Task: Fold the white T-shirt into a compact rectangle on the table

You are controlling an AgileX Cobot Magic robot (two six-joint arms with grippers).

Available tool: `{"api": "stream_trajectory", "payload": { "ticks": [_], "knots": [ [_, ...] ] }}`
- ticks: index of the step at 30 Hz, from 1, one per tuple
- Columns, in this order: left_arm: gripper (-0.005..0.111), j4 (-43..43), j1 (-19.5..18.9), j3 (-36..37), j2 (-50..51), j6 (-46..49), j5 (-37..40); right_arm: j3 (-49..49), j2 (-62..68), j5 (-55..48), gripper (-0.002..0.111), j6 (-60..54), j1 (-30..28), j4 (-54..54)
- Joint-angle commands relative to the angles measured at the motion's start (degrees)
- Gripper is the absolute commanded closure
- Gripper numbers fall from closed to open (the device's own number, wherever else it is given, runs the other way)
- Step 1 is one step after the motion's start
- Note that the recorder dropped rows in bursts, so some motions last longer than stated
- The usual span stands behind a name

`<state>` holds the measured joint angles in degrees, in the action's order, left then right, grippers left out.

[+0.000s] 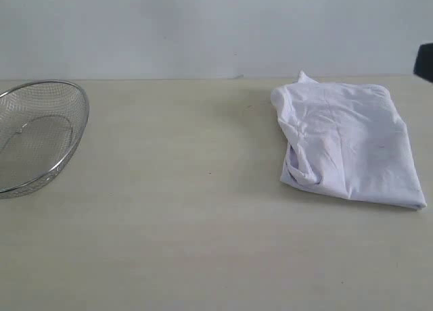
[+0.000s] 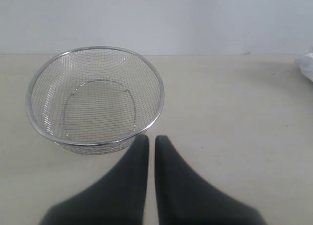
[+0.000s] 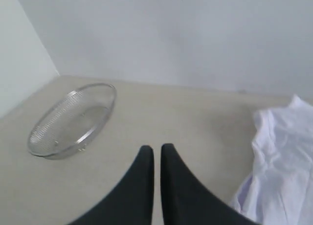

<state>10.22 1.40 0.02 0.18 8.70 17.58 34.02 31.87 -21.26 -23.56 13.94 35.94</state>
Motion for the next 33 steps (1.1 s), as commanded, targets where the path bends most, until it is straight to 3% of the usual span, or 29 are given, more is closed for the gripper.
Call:
{"api": "stream_trajectory", "payload": {
  "ticks": [1,6,12,15,18,20,21,25,28,33],
  "knots": [
    [0.102,-0.24,-0.21,-0.02,-0.18,-0.64,0.02,-0.04,-10.80,-0.26,0.107,-1.21,2.16,-0.75],
    [0.102,-0.24,-0.21,-0.02,-0.18,-0.64,0.02,-0.31,-20.59,0.02,0.107,-2.14,1.91,-3.50],
    [0.102,-0.24,-0.21,-0.02,-0.18,-0.64,0.02,-5.82,-21.73,2.47,0.107,-1.09,1.91,-2.57],
    [0.102,-0.24,-0.21,-0.02,-0.18,-0.64,0.02,-16.56,-21.20,14.80,0.107,4.18,1.91,0.08],
    [0.102,-0.24,-0.21,-0.02,-0.18,-0.64,0.02,-24.15,-22.86,17.78,0.107,12.31,1.91,-12.95],
    [0.102,-0.24,-0.21,-0.02,-0.18,-0.64,0.02,-28.76,-25.42,15.95,0.107,24.90,1.91,-31.19],
    [0.102,-0.24,-0.21,-0.02,-0.18,-0.64,0.02,-30.61,-26.39,15.95,0.107,27.78,1.91,-34.51],
    [0.102,-0.24,-0.21,-0.02,-0.18,-0.64,0.02,-34.02,-31.78,15.22,0.107,28.97,1.91,-36.51],
    [0.102,-0.24,-0.21,-0.02,-0.18,-0.64,0.02,-34.02,-31.87,6.26,0.107,28.97,1.91,-39.31],
    [0.102,-0.24,-0.21,-0.02,-0.18,-0.64,0.02,-34.02,-31.87,5.98,0.107,28.49,1.73,-40.03]
  ]
}}
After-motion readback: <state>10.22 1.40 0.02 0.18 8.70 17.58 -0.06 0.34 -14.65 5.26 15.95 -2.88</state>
